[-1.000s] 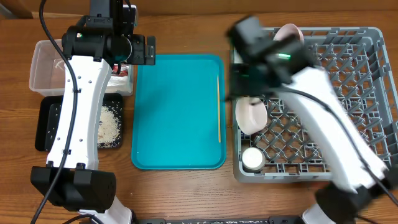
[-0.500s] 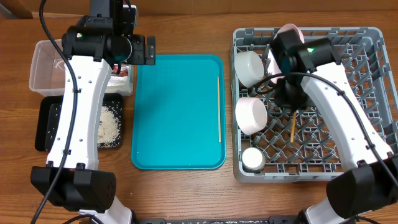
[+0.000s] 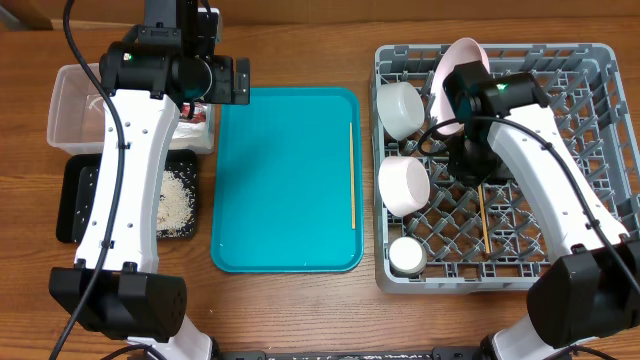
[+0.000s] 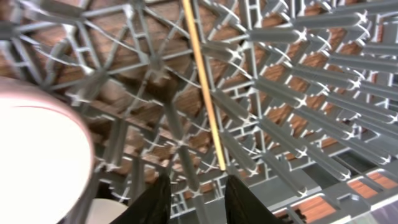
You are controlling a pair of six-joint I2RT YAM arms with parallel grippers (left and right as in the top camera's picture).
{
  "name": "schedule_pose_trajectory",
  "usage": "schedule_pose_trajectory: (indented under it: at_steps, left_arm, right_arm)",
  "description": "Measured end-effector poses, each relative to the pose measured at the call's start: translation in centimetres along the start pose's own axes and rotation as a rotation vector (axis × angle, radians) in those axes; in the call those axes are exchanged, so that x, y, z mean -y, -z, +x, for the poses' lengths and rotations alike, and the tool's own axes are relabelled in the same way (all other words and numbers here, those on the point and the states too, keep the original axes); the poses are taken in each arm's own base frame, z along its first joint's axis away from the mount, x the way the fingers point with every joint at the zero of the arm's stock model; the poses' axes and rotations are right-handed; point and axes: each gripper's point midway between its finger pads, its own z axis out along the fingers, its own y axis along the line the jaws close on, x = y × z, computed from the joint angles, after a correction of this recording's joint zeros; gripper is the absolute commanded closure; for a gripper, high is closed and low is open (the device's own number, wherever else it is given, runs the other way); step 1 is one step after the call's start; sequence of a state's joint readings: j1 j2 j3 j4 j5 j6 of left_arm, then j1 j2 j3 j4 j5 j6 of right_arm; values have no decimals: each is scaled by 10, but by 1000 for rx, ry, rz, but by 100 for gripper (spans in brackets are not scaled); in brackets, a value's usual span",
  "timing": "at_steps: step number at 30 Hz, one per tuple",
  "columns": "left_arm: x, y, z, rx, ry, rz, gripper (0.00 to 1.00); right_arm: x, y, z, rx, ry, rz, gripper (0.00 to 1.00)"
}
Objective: Sort waste into correct bins and load items into the dishwasher
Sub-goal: 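Carry the chopstick right and drop it into the rack, then return right gripper to the tray and grasp the second chopstick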
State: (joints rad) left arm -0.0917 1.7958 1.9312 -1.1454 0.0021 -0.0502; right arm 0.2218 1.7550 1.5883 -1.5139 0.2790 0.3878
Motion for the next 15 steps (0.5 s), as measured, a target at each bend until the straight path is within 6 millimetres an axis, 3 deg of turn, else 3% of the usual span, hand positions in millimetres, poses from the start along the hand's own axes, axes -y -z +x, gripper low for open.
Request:
schedule_pose_trajectory:
  at_steps: [4,7,9,10,12,15]
  left_arm:
    - [0,0,0,0,0,0,0]
    - [0,0,0,0,0,0,0]
    - [0,0,0,0,0,0,0]
    - [0,0,0,0,0,0,0]
    - [0,0,0,0,0,0,0]
    - [0,0,0,0,0,0,0]
  right_arm:
    - [-31,24,-14,82,36,-115,61]
    - [-89,59,-28,222,120,-287,34]
    - [-123,77,-26,285,183,-365,23]
    - [-148,89,-20,326,238,-415,21]
    - [-178,100,-8,357,297,-468,22]
    - [-216,96,11,340,355,-496,23]
